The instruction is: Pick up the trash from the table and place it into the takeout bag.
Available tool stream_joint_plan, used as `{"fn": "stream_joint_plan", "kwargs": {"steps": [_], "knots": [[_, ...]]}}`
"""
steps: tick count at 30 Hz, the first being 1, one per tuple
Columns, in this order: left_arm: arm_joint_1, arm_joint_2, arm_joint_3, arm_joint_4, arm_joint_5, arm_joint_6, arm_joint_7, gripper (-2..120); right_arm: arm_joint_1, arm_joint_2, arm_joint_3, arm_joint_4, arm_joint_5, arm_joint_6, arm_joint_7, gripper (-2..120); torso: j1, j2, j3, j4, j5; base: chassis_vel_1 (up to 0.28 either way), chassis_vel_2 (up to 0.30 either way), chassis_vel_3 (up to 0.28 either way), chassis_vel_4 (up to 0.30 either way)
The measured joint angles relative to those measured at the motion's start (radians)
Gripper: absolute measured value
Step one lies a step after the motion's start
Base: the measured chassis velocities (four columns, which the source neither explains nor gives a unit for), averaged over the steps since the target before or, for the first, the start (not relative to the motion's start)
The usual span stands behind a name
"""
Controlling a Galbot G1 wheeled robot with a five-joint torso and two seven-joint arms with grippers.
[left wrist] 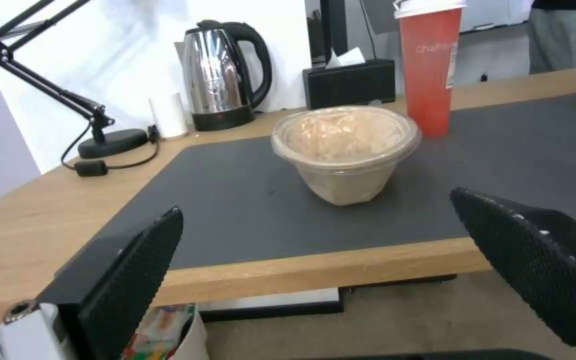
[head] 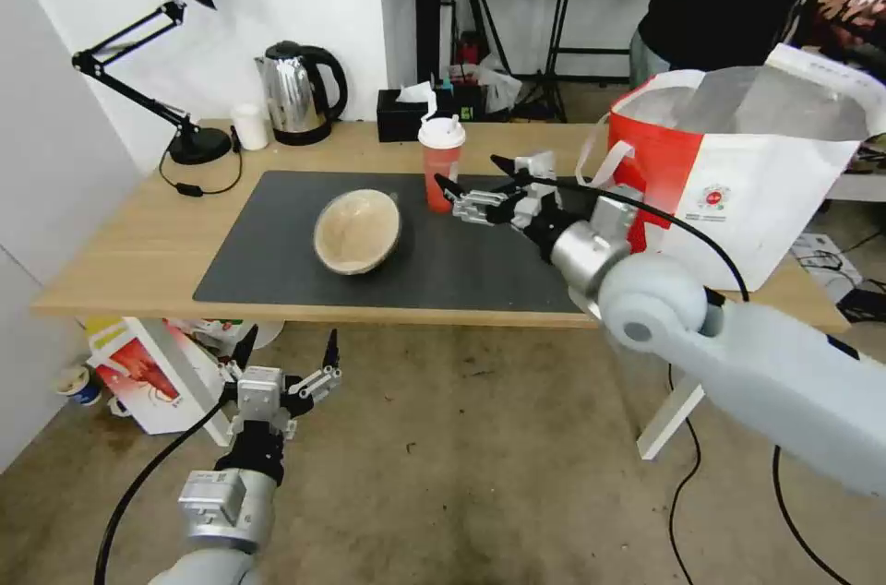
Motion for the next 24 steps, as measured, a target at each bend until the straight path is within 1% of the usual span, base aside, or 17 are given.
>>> {"fn": "stream_joint_plan", "kwargs": {"steps": [2, 7, 10, 15, 24], "knots": [[0.000, 0.000, 0.000, 0.000, 0.000, 0.000, 0.000, 100, 0.036, 0.022, -0.022, -0.031, 0.022, -0.011, 0.002, 100, 0.000, 0.000, 0.000, 0.0000, -0.0001, 0.000, 0.000, 0.000, 0.000], [0.000, 0.000, 0.000, 0.000, 0.000, 0.000, 0.000, 100, 0.077, 0.036, -0.043, -0.050, 0.053, -0.042, 0.017, 100, 0.000, 0.000, 0.000, 0.0002, -0.0002, 0.000, 0.000, 0.000, 0.000], [0.000, 0.000, 0.000, 0.000, 0.000, 0.000, 0.000, 100, 0.113, 0.045, -0.058, -0.059, 0.092, -0.085, 0.056, 100, 0.000, 0.000, 0.000, 0.0000, -0.0001, 0.000, 0.000, 0.000, 0.000], [0.000, 0.000, 0.000, 0.000, 0.000, 0.000, 0.000, 100, 0.147, 0.053, -0.062, -0.072, 0.147, -0.125, 0.083, 100, 0.000, 0.000, 0.000, 0.0001, -0.0001, 0.000, 0.000, 0.000, 0.000], [0.000, 0.000, 0.000, 0.000, 0.000, 0.000, 0.000, 100, 0.182, 0.071, -0.070, -0.114, 0.201, -0.191, 0.117, 100, 0.000, 0.000, 0.000, 0.0000, 0.0000, 0.000, 0.000, 0.000, 0.000]]}}
